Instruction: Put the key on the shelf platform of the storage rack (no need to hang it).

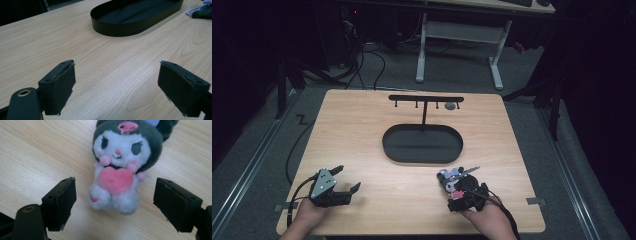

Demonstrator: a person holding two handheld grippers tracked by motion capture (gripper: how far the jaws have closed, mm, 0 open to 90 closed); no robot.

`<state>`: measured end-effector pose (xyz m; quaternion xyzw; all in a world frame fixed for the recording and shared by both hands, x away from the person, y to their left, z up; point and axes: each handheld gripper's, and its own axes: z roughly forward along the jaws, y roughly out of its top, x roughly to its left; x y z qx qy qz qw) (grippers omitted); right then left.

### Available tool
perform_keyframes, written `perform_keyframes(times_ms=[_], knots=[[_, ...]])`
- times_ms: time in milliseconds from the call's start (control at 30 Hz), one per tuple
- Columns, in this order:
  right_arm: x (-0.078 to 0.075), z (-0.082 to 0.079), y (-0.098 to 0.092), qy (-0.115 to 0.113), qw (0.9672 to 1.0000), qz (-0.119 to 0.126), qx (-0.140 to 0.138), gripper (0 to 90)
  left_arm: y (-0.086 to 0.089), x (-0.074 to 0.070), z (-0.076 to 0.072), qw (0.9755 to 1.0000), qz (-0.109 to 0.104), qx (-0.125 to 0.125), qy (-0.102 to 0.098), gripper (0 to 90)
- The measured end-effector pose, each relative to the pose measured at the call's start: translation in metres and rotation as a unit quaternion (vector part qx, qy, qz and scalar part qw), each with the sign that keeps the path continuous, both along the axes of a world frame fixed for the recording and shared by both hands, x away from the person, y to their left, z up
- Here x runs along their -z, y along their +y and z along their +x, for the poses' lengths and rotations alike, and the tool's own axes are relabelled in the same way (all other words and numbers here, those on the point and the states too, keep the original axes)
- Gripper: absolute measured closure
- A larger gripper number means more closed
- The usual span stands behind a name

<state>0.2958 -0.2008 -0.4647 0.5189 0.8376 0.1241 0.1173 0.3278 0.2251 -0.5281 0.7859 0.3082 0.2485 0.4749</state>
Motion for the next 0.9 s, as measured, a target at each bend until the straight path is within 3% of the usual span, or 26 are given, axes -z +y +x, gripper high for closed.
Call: perform_keyframes(times_ms=[233,500,633,733,800,900], knots=[[0.016,-0.003,-0.002,0.007,0.9999,0.008,0.004,15.8,0.0,0.0,0.0,1.0,0.001,0.0,0.0,15.4],[0.018,-0.004,-0.005,-0.001,0.9998,0.013,0.015,24.7,0.0,0.0,0.0,1.0,0.001,0.0,0.0,15.5],[0.022,-0.005,-0.004,0.003,0.9999,0.013,0.008,31.5,0.0,0.0,0.0,1.0,0.001,0.0,0.0,15.5],[0.022,-0.004,-0.004,0.002,0.9999,0.012,0.01,43.0,0.0,0.0,0.0,1.0,0.001,0.0,0.0,15.5],[0.019,-0.004,-0.005,0.008,0.9997,0.015,0.015,46.2,0.0,0.0,0.0,1.0,0.001,0.001,0.0,15.5],[0.012,-0.004,-0.006,-0.006,0.9998,0.015,0.014,47.6,0.0,0.0,0.0,1.0,0.0,0.0,0.0,15.5]])
